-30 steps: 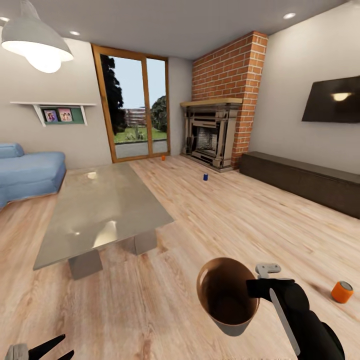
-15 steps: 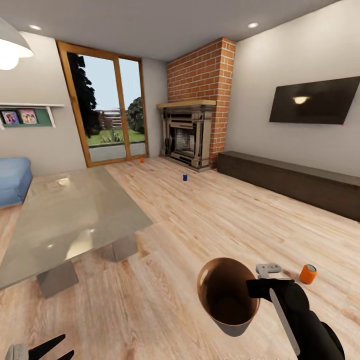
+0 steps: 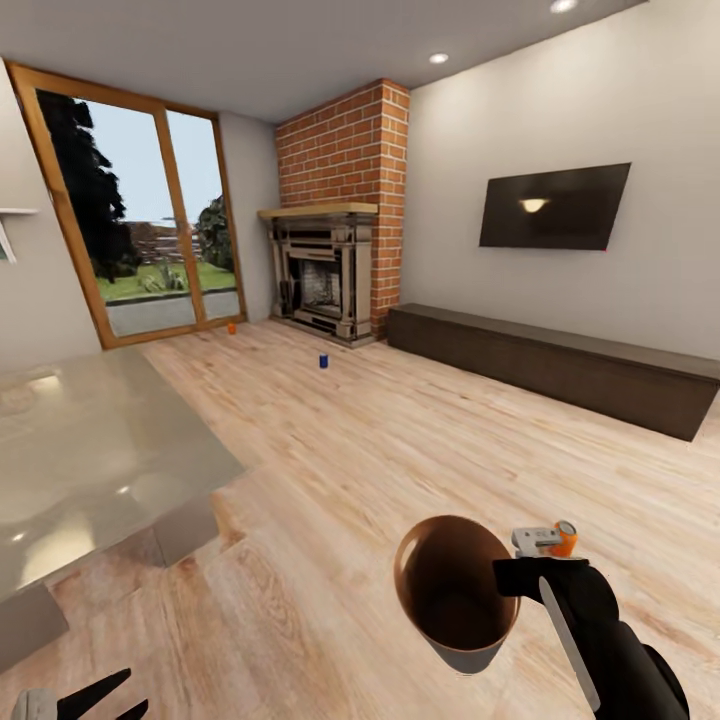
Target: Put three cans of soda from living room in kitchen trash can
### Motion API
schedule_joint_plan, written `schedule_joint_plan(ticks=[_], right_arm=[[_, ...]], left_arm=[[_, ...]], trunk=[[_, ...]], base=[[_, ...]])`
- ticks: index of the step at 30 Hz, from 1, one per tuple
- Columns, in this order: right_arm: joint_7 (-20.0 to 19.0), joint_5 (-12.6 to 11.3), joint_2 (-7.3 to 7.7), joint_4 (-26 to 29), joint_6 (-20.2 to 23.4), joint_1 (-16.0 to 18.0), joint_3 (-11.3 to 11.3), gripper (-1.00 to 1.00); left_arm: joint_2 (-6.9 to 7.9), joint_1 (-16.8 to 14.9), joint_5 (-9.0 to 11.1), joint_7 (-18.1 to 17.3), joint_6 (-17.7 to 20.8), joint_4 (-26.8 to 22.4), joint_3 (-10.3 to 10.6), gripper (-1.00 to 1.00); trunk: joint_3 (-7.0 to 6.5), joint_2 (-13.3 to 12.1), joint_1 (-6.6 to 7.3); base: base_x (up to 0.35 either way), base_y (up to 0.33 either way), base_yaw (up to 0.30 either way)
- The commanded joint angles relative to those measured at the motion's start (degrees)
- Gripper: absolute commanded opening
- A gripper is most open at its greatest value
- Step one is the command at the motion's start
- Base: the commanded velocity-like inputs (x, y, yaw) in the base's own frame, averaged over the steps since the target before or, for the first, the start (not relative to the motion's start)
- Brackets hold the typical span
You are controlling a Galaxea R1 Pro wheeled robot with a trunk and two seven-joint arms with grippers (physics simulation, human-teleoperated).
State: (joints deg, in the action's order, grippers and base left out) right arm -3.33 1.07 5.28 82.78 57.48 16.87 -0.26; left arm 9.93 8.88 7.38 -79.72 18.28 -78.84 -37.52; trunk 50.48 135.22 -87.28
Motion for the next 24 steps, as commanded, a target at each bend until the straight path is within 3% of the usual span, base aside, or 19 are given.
schedule_joint_plan(ticks=[1, 24], right_arm=[[-0.27, -0.72, -0.01, 0.01, 0.0, 0.01, 0.0, -1.0], [-0.27, -0.72, -0.01, 0.01, 0.0, 0.02, 0.0, -1.0]], left_arm=[[0.0, 0.0, 0.0, 0.0, 0.0, 0.0, 0.01, 1.0], [0.0, 0.0, 0.0, 0.0, 0.0, 0.0, 0.08, 1.0]], trunk=[[-0.04, 0.0, 0.0], [-0.74, 0.0, 0.0]], base=[[0.235, -0.079, -0.292], [0.244, -0.212, -0.292]])
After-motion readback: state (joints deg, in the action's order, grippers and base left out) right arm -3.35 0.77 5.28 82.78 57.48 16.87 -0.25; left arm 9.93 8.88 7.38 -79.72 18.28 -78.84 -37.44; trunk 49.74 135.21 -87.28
